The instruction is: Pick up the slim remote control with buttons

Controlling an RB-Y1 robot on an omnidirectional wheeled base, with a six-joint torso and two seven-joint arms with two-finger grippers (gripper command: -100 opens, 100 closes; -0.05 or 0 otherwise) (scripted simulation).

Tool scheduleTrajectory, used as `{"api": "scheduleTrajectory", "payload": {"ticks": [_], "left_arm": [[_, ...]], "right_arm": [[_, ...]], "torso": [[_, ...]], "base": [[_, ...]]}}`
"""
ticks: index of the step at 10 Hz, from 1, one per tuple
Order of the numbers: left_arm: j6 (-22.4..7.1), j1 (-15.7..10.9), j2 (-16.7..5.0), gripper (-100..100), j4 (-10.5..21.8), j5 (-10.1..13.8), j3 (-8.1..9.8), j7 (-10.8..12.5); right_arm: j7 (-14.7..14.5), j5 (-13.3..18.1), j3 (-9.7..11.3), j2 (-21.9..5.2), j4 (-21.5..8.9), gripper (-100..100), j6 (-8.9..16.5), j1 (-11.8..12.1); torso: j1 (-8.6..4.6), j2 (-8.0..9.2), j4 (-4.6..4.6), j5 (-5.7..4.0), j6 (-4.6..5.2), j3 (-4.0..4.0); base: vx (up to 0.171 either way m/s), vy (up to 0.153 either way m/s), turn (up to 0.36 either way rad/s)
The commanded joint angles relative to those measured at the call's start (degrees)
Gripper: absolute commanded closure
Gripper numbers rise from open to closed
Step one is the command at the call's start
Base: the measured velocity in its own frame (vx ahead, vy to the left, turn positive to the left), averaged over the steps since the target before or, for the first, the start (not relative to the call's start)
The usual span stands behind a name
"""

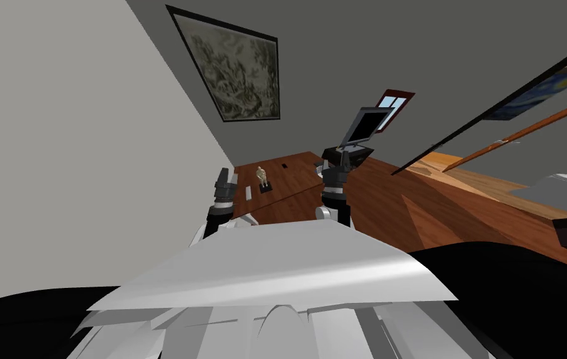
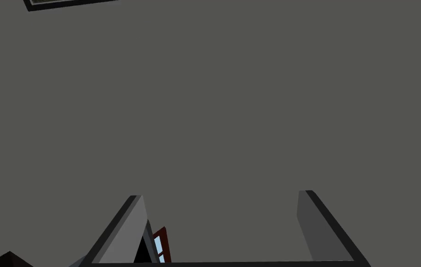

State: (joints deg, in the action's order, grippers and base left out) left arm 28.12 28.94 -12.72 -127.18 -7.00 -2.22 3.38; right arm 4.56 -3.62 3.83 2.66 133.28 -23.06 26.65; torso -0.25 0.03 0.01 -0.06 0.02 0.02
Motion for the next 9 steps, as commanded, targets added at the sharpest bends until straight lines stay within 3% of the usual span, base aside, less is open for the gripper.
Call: {"api": "scheduleTrajectory", "payload": {"ticks": [1,2,3,4,5,6,7,8,9], "left_arm": [[0.7,0.8,-2.9,-100,0.5,-0.4,-1.83,2.9],[0.7,0.8,-3.4,-100,0.5,-0.4,-1.83,4.0],[1.1,1.3,-5.6,-100,1.0,-0.7,-3.19,5.9],[1.1,1.3,-5.8,-100,1.0,-0.7,-3.19,6.7],[1.5,1.8,-8.2,-100,1.6,-1.0,-4.64,8.7],[1.5,1.8,-8.2,-100,1.6,-1.0,-4.64,9.5],[1.8,2.3,-10.7,-100,2.5,-1.4,-6.18,11.5],[1.8,2.3,-10.7,-100,2.5,-1.4,-6.18,12.4],[2.1,2.8,-13.2,-100,3.5,-1.8,-7.8,14.5]], "right_arm": [[0.0,0.0,0.0,0.0,0.0,0,0.0,0.0],[0.0,0.0,0.0,0.0,0.0,0,0.0,0.0],[0.0,0.0,0.0,0.0,0.0,0,0.0,0.0],[0.0,0.0,0.0,0.0,0.0,0,0.0,0.0],[0.0,0.0,0.0,0.0,0.0,0,0.0,0.0],[0.0,0.0,0.0,0.0,0.0,0,0.0,0.0],[0.0,0.0,0.0,0.0,0.0,0,0.0,0.0],[0.0,0.0,0.0,0.0,0.0,0,0.0,0.0],[0.0,0.0,0.0,0.0,0.0,0,0.0,0.0]], "torso": [[0.0,0.0,0.0,0.0,0.0,0.0],[-0.04,0.01,0.0,-0.01,0.01,0.0],[0.02,0.0,0.0,0.0,-0.04,0.0],[0.02,0.0,0.0,0.01,0.0,0.0],[0.08,0.0,0.0,0.01,-0.04,0.0],[0.08,-0.01,0.0,0.02,0.0,-0.01],[0.12,-0.01,0.0,0.02,-0.04,0.0],[0.09,-0.02,0.0,0.02,-0.01,-0.01],[0.11,0.0,0.0,0.02,-0.04,0.0]], "base": [[0.0,-0.077,-0.329],[0.003,-0.057,-0.066],[0.004,-0.061,-0.168],[0.006,-0.044,-0.098],[0.01,-0.048,-0.228],[0.007,-0.034,-0.101],[0.012,-0.048,-0.193],[0.007,-0.037,-0.117],[0.005,-0.048,-0.255]]}}
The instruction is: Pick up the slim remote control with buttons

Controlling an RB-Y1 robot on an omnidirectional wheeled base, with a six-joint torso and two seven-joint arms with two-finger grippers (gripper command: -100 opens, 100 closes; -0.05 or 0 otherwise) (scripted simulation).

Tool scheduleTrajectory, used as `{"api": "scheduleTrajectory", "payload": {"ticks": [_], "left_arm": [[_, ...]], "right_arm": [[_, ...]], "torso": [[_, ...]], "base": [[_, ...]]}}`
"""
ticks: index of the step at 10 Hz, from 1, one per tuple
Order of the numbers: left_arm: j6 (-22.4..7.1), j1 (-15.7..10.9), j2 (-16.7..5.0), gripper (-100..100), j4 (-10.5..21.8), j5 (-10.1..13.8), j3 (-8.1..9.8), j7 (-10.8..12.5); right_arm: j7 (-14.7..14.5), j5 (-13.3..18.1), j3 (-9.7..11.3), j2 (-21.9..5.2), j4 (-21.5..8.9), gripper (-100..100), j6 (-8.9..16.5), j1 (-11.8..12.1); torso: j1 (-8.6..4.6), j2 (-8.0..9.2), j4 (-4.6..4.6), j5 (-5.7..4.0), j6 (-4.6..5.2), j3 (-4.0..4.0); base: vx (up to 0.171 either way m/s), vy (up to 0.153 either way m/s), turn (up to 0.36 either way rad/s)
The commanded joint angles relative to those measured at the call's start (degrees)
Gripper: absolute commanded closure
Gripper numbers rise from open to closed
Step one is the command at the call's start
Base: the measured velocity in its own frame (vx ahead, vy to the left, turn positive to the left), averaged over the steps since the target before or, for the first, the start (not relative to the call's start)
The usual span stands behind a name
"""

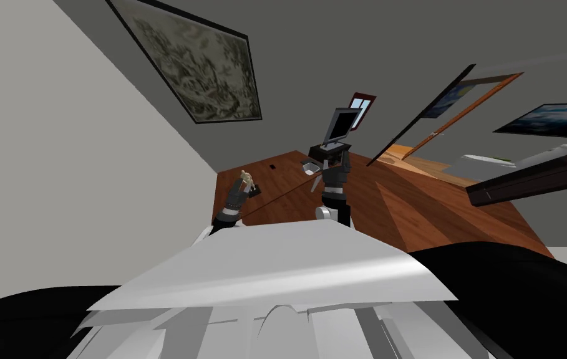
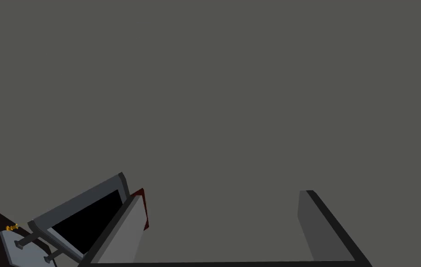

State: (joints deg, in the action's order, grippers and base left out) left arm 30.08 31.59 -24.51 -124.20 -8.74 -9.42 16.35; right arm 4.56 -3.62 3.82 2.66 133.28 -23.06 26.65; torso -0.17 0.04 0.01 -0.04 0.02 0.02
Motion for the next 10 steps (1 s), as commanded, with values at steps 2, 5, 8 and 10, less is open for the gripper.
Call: {"api": "scheduleTrajectory", "payload": {"ticks": [2,5,8,10], "left_arm": [[0.3,0.6,-3.8,-100,1.7,-0.5,-2.3,4.2],[0.5,1.0,-6.6,-100,3.1,-0.9,-4.07,8.7],[0.6,1.8,-11.5,-100,6.4,-1.8,-7.79,13.6],[0.6,2.2,-14.3,-100,8.3,-2.2,-9.73,16.8]], "right_arm": [[0.0,0.0,0.0,0.0,0.0,0,0.0,0.0],[0.0,0.0,0.0,0.0,0.0,0,0.0,0.0],[0.0,0.0,0.0,0.0,0.0,0,0.0,0.0],[0.0,0.0,0.0,0.0,0.0,0,0.0,0.0]], "torso": [[0.05,0.0,0.0,0.01,-0.04,0.0],[0.08,-0.05,-0.01,0.01,0.0,-0.03],[0.11,-0.01,0.0,0.02,-0.06,-0.01],[0.13,-0.02,0.0,0.02,-0.06,-0.01]], "base": [[0.012,-0.035,-0.192],[0.019,-0.025,-0.178],[0.016,-0.025,-0.217],[0.018,-0.013,-0.228]]}}
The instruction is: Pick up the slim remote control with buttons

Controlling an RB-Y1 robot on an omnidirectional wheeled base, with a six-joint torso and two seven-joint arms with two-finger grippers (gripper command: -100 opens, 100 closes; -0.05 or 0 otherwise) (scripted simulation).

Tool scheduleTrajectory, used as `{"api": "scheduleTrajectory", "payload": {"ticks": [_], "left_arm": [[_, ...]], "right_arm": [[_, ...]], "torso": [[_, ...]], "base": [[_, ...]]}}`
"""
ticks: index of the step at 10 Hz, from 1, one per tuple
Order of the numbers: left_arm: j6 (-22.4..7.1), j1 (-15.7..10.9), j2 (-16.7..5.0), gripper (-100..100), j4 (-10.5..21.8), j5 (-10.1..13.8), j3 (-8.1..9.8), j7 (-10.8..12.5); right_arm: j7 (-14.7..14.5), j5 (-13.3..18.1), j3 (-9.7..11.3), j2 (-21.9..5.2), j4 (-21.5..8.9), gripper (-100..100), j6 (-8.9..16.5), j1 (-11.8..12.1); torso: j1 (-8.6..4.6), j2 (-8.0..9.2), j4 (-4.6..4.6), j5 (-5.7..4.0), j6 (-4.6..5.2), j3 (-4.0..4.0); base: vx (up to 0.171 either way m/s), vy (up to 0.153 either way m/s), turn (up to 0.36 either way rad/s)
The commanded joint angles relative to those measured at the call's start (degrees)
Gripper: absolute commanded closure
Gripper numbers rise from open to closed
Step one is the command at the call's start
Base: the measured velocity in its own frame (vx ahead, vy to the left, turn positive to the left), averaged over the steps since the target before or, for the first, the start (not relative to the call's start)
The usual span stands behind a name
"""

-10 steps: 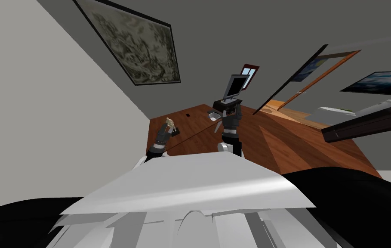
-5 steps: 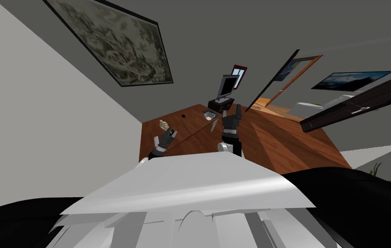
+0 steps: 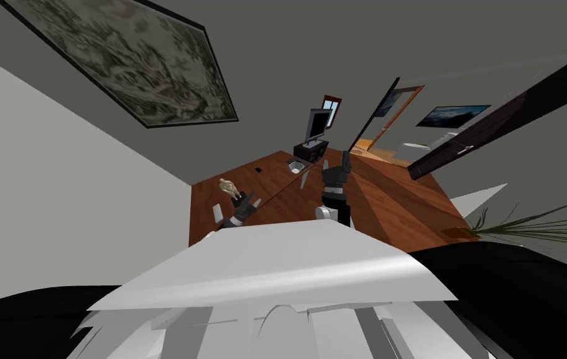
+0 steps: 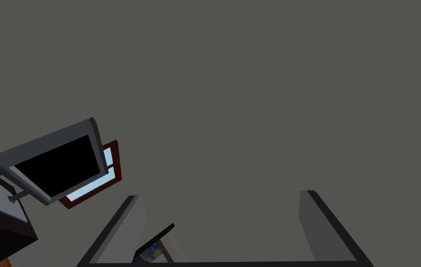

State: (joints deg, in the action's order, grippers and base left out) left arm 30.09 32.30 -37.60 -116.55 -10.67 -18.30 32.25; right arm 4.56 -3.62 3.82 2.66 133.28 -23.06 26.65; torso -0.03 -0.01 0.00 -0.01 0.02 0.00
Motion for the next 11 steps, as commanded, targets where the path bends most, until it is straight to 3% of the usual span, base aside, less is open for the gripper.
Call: {"api": "scheduleTrajectory", "payload": {"ticks": [1,2,3,4,5,6,7,8,9,10,11], "left_arm": [[0.6,1.4,-1.6,-100,0.7,-0.3,-0.86,2.6],[0.5,1.8,-4.0,-100,2.7,-0.8,-2.84,4.6],[0.5,1.8,-4.4,-100,2.7,-0.8,-2.84,5.9],[0.5,2.2,-6.6,-100,5.0,-1.3,-4.86,7.7],[0.5,2.2,-7.2,-100,5.0,-1.3,-4.86,9.3],[0.4,2.5,-9.6,-100,7.0,-1.7,-6.91,11.1],[0.4,2.5,-9.9,-100,7.3,-1.7,-6.91,12.5],[0.3,2.9,-12.4,-100,9.1,-2.2,-8.97,14.5],[0.3,2.9,-12.7,-100,9.9,-2.2,-8.97,15.8],[0.2,3.2,-14.8,-100,12.2,-2.7,-11.03,17.4],[0.2,3.2,-15.4,-100,12.5,-2.7,-11.03,18.6]], "right_arm": [[0.0,0.0,0.0,0.0,0.0,0,0.0,0.0],[0.0,0.0,0.0,0.0,0.0,0,0.0,0.0],[0.0,0.0,0.0,0.0,0.0,0,0.0,0.0],[0.0,0.0,0.0,0.0,0.0,0,0.0,0.0],[0.0,0.0,0.0,0.0,0.0,0,0.0,0.0],[0.0,0.0,0.0,0.0,0.0,0,0.0,0.0],[0.0,0.0,0.0,0.0,0.0,0,0.0,0.0],[0.0,0.0,0.0,0.0,0.0,0,0.0,0.0],[0.0,0.0,0.0,0.0,0.0,0,0.0,0.0],[0.0,0.0,0.0,0.0,0.0,0,0.0,0.0],[0.0,0.0,0.0,0.0,0.0,0,0.0,0.0]], "torso": [[0.0,0.0,0.0,0.0,0.0,0.0],[0.04,0.03,0.0,0.0,-0.08,0.02],[0.04,0.04,0.0,0.01,-0.02,0.02],[0.06,0.06,0.01,0.01,-0.08,0.03],[0.05,0.07,0.01,0.01,-0.02,0.04],[0.08,0.08,0.02,0.01,-0.09,0.05],[0.1,0.08,0.02,0.02,-0.03,0.04],[0.11,0.1,0.02,0.02,-0.09,0.06],[0.14,0.12,0.02,0.03,-0.04,0.07],[0.15,0.13,0.03,0.03,-0.09,0.08],[0.17,0.15,0.03,0.03,-0.05,0.09]], "base": [[0.015,-0.002,-0.139],[0.016,-0.006,-0.307],[0.008,0.004,-0.123],[0.006,0.0,-0.327],[0.003,0.01,-0.136],[0.003,0.011,-0.263],[-0.002,0.018,-0.168],[-0.006,0.021,-0.293],[-0.009,0.025,-0.15],[-0.015,0.028,-0.278],[-0.015,0.029,-0.136]]}}
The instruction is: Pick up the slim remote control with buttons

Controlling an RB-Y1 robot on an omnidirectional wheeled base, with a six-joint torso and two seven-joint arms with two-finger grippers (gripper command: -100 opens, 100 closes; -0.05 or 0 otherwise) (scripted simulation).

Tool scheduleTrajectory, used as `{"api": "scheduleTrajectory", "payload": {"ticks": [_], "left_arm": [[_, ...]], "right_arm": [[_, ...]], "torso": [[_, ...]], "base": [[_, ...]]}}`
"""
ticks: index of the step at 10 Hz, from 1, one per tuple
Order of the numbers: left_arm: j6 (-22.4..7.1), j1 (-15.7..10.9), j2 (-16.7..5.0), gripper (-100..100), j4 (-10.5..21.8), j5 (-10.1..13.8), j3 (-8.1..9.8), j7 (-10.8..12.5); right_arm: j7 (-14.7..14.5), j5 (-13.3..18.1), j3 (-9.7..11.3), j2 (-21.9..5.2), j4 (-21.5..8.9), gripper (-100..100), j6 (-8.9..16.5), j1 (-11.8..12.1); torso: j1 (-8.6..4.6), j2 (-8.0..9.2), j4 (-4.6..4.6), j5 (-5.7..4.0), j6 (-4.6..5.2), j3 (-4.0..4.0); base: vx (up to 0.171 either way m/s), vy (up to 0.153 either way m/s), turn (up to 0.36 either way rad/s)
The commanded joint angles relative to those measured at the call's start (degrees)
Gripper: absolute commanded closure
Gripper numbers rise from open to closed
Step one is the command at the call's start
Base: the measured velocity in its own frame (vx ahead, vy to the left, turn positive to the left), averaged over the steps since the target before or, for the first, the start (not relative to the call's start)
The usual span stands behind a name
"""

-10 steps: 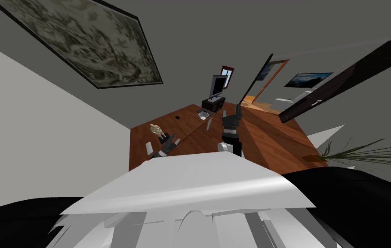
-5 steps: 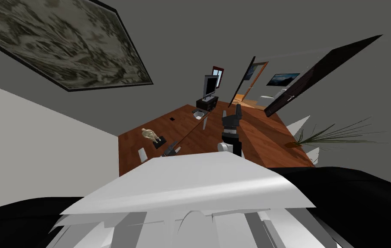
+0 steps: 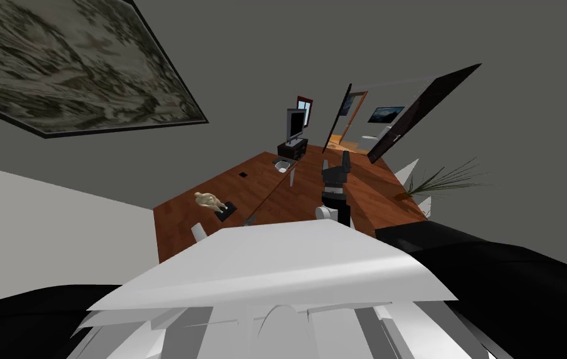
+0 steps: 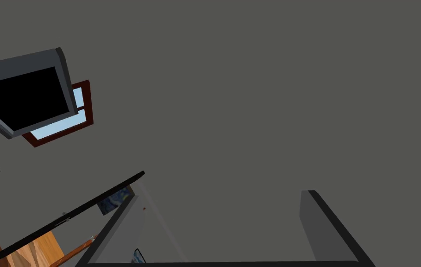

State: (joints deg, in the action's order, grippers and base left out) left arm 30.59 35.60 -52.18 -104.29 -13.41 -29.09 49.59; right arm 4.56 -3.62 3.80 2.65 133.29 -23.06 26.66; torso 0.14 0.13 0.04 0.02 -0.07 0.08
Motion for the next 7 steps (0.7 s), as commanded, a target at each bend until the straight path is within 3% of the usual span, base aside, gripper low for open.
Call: {"api": "scheduleTrajectory", "payload": {"ticks": [1,2,3,4,5,6,7], "left_arm": [[-0.3,-0.1,-0.8,-100,0.2,0.0,-0.24,1.6],[-0.5,0.2,-3.4,-100,3.0,-0.5,-2.29,3.9],[-0.5,0.2,-3.4,-100,3.0,-0.5,-2.29,4.7],[-0.7,0.5,-5.9,-100,4.9,-1.0,-4.31,6.9],[-0.7,0.5,-5.9,-100,5.8,-1.0,-4.31,7.7],[-0.9,0.8,-7.8,-100,8.6,-1.4,-6.28,9.5],[-0.9,0.8,-8.4,-100,8.6,-1.4,-6.28,10.5]], "right_arm": [[0.0,0.0,0.0,0.0,0.0,0,0.0,0.0],[0.0,0.0,0.0,0.0,0.0,0,0.0,0.0],[0.0,0.0,0.0,0.0,0.0,0,0.0,0.0],[0.0,0.0,0.0,0.0,0.0,0,0.0,0.0],[0.0,0.0,0.0,0.0,0.0,0,0.0,0.0],[0.0,0.0,0.0,0.0,0.0,0,0.0,0.0],[0.0,0.0,0.0,0.0,0.0,0,0.0,0.0]], "torso": [[0.0,0.0,0.0,0.0,0.0,0.0],[-0.06,-0.03,0.0,-0.01,-0.01,-0.01],[-0.05,-0.03,-0.01,-0.02,0.04,-0.02],[-0.03,-0.01,0.0,-0.01,0.0,-0.01],[0.02,0.03,0.0,0.0,0.03,0.01],[0.03,0.04,0.01,0.0,-0.01,0.03],[0.06,0.05,0.01,0.01,0.01,0.03]], "base": [[-0.005,0.012,0.019],[-0.008,0.016,-0.254],[-0.014,0.024,-0.194],[-0.026,0.033,-0.28],[-0.029,0.037,-0.167],[-0.028,0.042,-0.198],[-0.023,0.034,-0.18]]}}
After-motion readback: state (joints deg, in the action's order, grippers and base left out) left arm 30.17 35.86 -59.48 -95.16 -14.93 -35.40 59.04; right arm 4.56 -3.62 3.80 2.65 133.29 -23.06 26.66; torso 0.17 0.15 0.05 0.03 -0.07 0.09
